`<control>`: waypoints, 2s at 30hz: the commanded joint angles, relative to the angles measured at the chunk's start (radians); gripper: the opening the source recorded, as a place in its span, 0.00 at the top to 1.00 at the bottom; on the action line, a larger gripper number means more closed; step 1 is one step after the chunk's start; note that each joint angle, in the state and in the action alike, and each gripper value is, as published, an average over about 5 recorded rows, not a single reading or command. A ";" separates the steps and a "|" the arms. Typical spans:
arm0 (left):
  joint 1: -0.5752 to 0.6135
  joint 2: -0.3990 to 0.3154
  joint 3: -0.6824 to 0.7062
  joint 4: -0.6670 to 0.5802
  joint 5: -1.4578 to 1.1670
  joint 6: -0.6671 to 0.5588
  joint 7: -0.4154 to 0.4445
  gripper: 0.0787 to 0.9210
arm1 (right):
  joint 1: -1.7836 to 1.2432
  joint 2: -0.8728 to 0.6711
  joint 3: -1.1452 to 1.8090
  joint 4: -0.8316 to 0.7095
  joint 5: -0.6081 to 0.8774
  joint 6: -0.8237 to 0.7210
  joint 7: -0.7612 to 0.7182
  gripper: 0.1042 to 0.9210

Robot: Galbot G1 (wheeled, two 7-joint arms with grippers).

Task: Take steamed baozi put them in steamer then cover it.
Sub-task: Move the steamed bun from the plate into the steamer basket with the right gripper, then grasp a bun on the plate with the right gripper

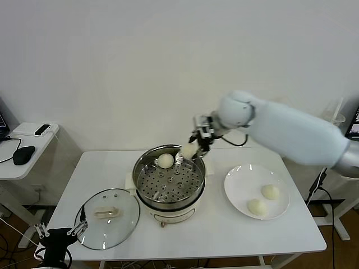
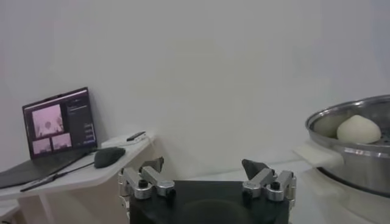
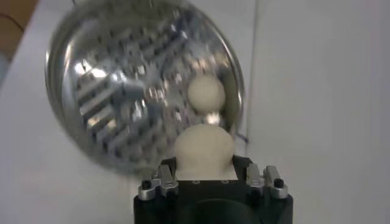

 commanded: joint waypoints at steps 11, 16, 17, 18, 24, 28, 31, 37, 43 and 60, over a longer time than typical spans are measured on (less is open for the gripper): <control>0.004 -0.010 -0.004 -0.015 0.005 -0.003 0.000 0.12 | -0.089 0.286 -0.057 -0.195 0.059 -0.102 0.107 0.40; 0.003 -0.011 -0.008 -0.014 0.003 -0.004 0.000 0.12 | -0.110 0.310 -0.051 -0.232 0.047 -0.105 0.120 0.39; 0.002 -0.011 -0.007 -0.014 0.003 -0.004 0.000 0.12 | -0.114 0.313 -0.049 -0.235 0.046 -0.105 0.119 0.39; 0.002 -0.011 -0.007 -0.013 0.004 -0.004 0.000 0.12 | -0.117 0.317 -0.047 -0.238 0.045 -0.104 0.118 0.39; -0.001 -0.008 -0.007 -0.010 0.004 -0.004 0.000 0.12 | -0.126 0.337 -0.041 -0.257 0.042 -0.100 0.121 0.39; -0.003 -0.008 -0.009 -0.007 0.004 -0.005 0.000 0.12 | -0.127 0.338 -0.043 -0.259 0.038 -0.101 0.123 0.39; -0.003 -0.008 -0.009 -0.007 0.004 -0.006 -0.001 0.12 | -0.125 0.327 -0.046 -0.254 0.025 -0.102 0.119 0.35; 0.001 -0.009 -0.010 -0.014 0.004 -0.006 -0.001 0.12 | -0.067 0.247 -0.036 -0.191 0.003 -0.072 0.051 0.17; 0.002 -0.002 -0.006 -0.021 0.004 -0.005 -0.002 0.12 | 0.027 0.065 -0.006 -0.084 -0.069 0.022 -0.095 0.12; -0.007 0.017 0.029 -0.031 0.000 -0.003 -0.003 0.12 | -0.034 -0.600 0.037 0.211 -0.357 0.256 -0.290 0.12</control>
